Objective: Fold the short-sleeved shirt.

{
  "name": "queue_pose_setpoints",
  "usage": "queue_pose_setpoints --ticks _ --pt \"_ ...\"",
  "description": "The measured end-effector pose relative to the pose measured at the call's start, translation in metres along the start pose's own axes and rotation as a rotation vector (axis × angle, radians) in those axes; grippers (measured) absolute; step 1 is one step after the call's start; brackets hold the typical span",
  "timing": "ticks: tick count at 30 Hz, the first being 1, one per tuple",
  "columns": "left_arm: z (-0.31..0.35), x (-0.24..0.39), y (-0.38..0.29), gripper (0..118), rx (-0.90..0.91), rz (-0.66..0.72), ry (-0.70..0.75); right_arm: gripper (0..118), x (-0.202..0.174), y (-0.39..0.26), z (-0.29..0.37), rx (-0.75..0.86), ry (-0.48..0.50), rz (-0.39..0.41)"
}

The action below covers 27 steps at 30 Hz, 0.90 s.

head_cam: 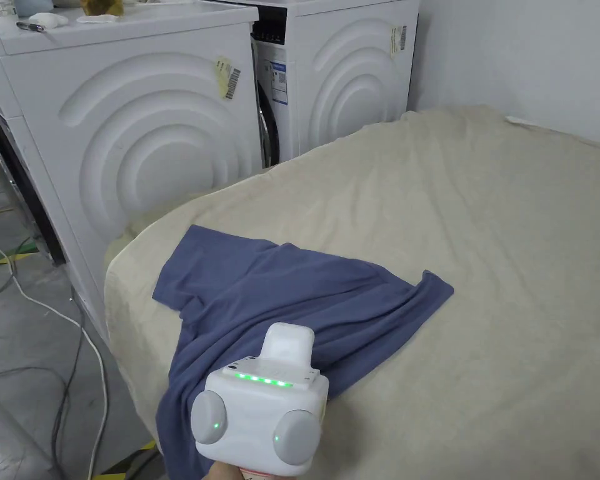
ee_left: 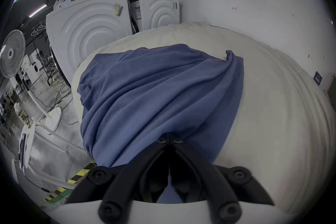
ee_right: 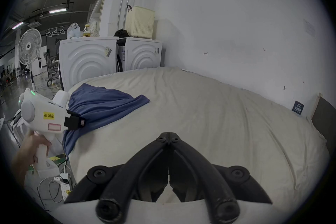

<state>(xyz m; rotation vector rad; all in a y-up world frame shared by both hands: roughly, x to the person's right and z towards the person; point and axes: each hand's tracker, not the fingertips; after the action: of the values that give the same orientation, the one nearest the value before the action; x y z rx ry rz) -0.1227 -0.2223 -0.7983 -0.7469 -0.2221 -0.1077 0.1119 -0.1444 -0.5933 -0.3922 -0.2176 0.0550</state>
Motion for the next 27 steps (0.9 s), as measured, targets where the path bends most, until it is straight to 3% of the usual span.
queue_pose_setpoints --ticks 1,2,3,4,5,9,15,17,20,21,23,24,25,27 --pt "0.001 -0.001 0.004 28 0.001 0.003 0.005 0 0.001 0.0 -0.002 -0.005 -0.001 0.0" --pt "0.004 -0.004 0.007 57 0.022 0.021 -0.005 0 0.001 0.0 -0.003 -0.01 -0.005 -0.001" --pt "0.005 -0.005 0.01 97 0.042 0.043 -0.057 0 0.002 0.0 -0.004 -0.013 -0.006 -0.003" --pt "0.004 -0.006 0.016 116 0.022 0.043 -0.101 0 0.003 0.0 -0.004 -0.017 -0.003 -0.007" --pt "0.003 -0.005 0.02 118 0.007 0.051 -0.092 0 0.003 -0.001 -0.003 -0.017 -0.001 -0.011" --pt "0.003 -0.002 0.028 118 0.059 0.021 -0.057 0 0.005 -0.004 -0.001 -0.027 -0.007 -0.008" --pt "-0.034 0.001 0.019 116 -0.108 -0.031 0.029 0 0.01 -0.008 -0.003 -0.049 -0.018 0.0" --pt "-0.027 -0.007 0.015 113 -0.053 0.122 -0.036 0 0.013 -0.008 -0.005 -0.058 -0.018 -0.01" --pt "-0.018 -0.007 0.017 88 -0.04 0.082 -0.005 0 0.016 -0.008 -0.005 -0.065 -0.025 -0.024" --pt "-0.014 -0.007 0.018 71 -0.031 0.085 -0.001 0 0.018 -0.008 -0.005 -0.069 -0.024 -0.032" --pt "-0.008 -0.008 0.02 18 -0.013 0.049 0.089 0 0.019 -0.009 -0.003 -0.072 -0.023 -0.045" --pt "-0.009 -0.006 0.02 12 -0.015 0.021 0.138 0 0.02 -0.01 -0.002 -0.075 -0.025 -0.05" --pt "-0.009 -0.01 0.02 12 -0.037 0.031 0.057 0 0.021 -0.01 -0.001 -0.079 -0.023 -0.054" --pt "-0.007 -0.013 0.022 12 -0.04 0.06 0.055 0 0.024 -0.01 0.003 -0.08 -0.022 -0.057"
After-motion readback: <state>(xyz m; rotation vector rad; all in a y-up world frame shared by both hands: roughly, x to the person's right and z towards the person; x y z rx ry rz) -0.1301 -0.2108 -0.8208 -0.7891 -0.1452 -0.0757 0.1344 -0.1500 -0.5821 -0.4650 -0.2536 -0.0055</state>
